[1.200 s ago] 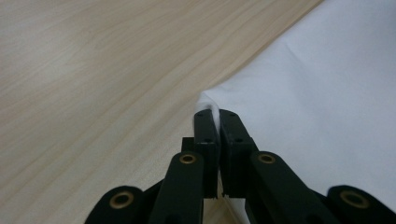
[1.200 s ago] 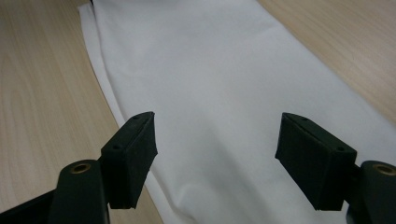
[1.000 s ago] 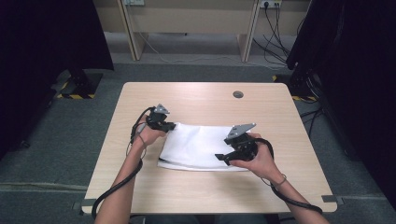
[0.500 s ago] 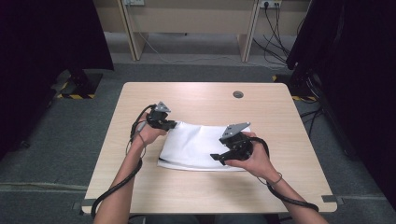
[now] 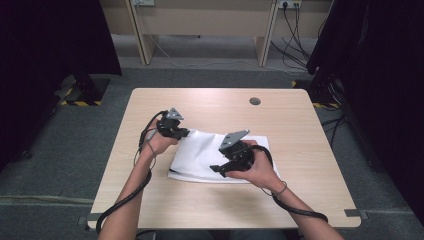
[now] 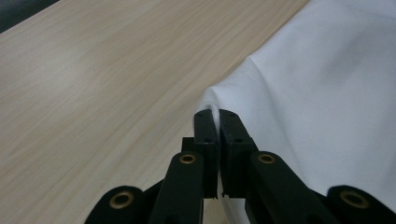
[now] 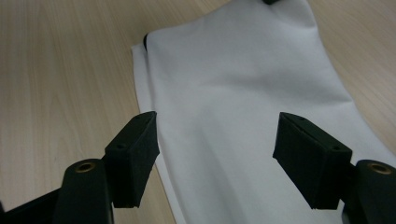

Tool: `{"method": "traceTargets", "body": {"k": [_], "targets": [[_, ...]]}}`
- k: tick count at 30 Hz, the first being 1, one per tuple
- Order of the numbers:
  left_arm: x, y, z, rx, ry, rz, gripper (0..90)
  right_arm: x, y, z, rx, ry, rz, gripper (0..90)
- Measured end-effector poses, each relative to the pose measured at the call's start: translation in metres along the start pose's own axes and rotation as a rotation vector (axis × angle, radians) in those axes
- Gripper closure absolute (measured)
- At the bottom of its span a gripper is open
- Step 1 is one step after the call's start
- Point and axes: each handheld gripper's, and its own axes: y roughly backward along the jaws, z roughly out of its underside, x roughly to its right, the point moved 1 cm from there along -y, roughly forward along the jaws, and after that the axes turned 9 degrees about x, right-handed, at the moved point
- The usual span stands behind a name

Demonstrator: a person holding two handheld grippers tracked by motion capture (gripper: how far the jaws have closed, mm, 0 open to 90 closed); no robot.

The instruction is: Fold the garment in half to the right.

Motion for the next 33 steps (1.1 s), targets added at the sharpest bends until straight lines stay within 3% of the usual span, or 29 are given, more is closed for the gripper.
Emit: {"method": "traceTargets", "body": {"k": [10,15,22,27,33], "targets": [[-0.001,0.004,0.001,-0.011,-0.009,-0.002,86.1,-0.028,-0.038,-0.034,0.002,0.074,-0.071,34.6],[-0.001,0.006,0.001,-0.015,-0.013,0.004,86.1,-0.042,-0.064,-0.043,-0.032,0.106,-0.110,37.9],[-0.003,0.008,0.002,-0.027,-0.018,0.003,86.1,-0.056,-0.097,-0.048,-0.081,0.129,-0.136,42.1],[-0.004,0.008,0.004,-0.033,-0.021,0.004,86.1,-0.060,-0.113,-0.046,-0.114,0.150,-0.139,43.4],[-0.005,0.006,0.005,-0.040,-0.016,0.005,86.0,-0.059,-0.126,-0.042,-0.133,0.136,-0.133,45.2]]}}
